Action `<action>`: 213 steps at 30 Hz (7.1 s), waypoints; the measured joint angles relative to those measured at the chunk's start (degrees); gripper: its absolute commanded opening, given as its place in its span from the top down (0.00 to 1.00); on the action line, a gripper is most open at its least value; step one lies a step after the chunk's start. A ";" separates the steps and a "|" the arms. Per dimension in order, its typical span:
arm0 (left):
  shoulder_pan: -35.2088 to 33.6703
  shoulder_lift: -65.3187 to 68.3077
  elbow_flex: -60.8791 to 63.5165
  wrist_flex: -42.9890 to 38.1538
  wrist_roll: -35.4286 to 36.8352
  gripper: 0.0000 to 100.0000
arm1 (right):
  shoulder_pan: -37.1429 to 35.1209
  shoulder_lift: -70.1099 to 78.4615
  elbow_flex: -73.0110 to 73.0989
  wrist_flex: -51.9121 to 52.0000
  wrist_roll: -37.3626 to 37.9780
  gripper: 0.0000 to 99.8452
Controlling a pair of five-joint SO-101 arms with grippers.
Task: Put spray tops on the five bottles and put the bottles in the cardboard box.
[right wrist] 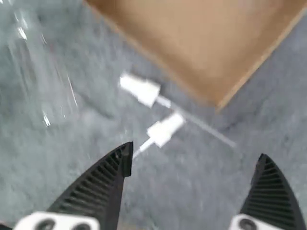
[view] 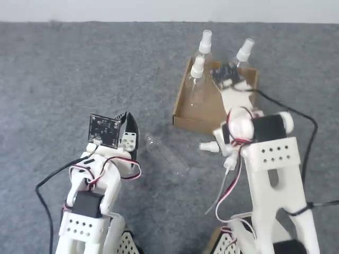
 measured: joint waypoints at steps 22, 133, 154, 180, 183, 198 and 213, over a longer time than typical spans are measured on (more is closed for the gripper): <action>0.44 0.00 0.00 0.00 0.00 0.99 | -2.55 13.71 27.16 -29.54 -18.29 0.75; -24.26 44.04 -32.44 12.22 0.18 0.99 | -32.88 38.07 -22.95 -20.40 -31.65 0.91; -21.63 45.80 -22.07 -0.09 0.18 0.99 | -32.88 56.09 -33.49 -22.24 -45.19 0.69; -21.63 45.98 -18.20 -7.38 0.18 0.99 | -17.05 13.98 -7.82 2.73 8.18 0.69; -21.63 45.98 -18.20 -7.38 0.18 0.99 | -14.86 10.37 4.40 -3.60 16.62 0.69; -21.63 45.98 -18.20 -7.38 0.18 0.99 | -9.93 9.14 21.89 -24.97 33.49 0.69; -21.63 45.98 -17.85 -7.38 0.18 0.99 | -9.85 21.71 21.98 -35.87 33.76 0.69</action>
